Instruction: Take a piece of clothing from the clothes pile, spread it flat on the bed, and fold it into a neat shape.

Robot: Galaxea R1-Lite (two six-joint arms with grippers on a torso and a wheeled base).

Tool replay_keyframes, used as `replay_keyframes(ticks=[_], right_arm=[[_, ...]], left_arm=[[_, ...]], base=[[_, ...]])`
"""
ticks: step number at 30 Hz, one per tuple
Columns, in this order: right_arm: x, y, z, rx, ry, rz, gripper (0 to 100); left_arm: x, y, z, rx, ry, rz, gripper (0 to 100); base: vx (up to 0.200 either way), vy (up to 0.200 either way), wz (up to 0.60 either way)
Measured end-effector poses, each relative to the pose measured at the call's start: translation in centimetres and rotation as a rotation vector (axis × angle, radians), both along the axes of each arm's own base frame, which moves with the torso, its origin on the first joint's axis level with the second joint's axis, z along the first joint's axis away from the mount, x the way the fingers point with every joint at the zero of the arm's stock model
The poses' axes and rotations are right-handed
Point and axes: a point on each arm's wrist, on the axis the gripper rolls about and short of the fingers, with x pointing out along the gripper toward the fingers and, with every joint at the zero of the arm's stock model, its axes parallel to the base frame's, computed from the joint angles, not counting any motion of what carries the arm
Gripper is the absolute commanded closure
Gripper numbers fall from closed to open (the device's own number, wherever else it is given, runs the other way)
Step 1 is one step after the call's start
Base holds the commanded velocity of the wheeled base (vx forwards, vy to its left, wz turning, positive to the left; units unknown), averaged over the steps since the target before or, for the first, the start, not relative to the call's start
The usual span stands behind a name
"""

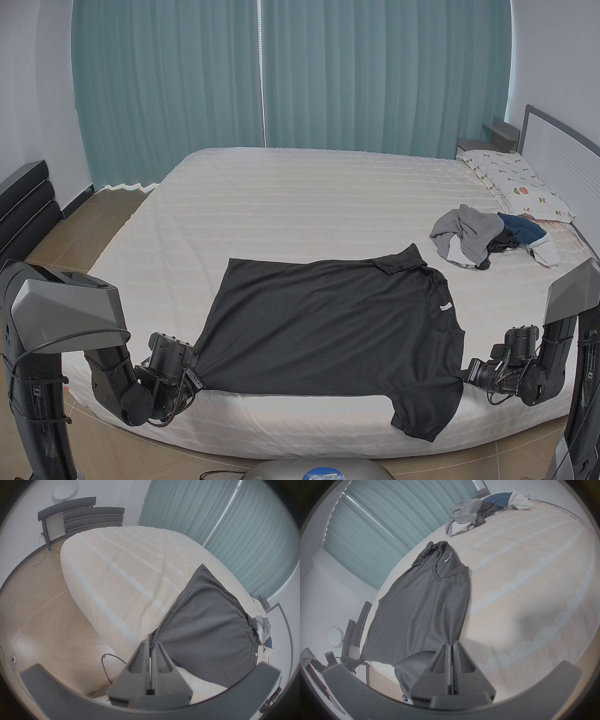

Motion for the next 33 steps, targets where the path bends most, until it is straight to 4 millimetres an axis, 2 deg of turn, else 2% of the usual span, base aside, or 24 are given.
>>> replay_keyframes(ticks=[14, 21, 28, 29, 33], right_arm=[[-2.3, -3.2, 0.8, -0.052, 0.0, 0.009, 100], [-3.5, -3.6, 1.2, -0.097, 0.004, 0.04, 100], [-3.7, -3.7, 1.0, -0.104, 0.013, 0.045, 100], [-3.6, -3.7, 1.0, -0.104, 0.012, 0.046, 0], [-3.3, -3.6, 0.7, -0.095, 0.008, 0.053, 0]], left_arm=[[-1.7, -0.5, -0.4, 0.035, 0.062, -0.076, 100], [-2.6, -0.7, -0.6, 0.055, 0.09, -0.118, 100], [-3.0, -1.3, -0.9, 0.056, 0.102, -0.146, 100], [-3.0, -1.3, -0.9, 0.051, 0.104, -0.15, 0], [-2.9, -1.5, -1.0, 0.021, 0.111, -0.169, 0]], base=[[0.0, 0.0, 0.0], [0.0, 0.0, 0.0], [0.0, 0.0, 0.0], [0.0, 0.0, 0.0], [0.0, 0.0, 0.0]])
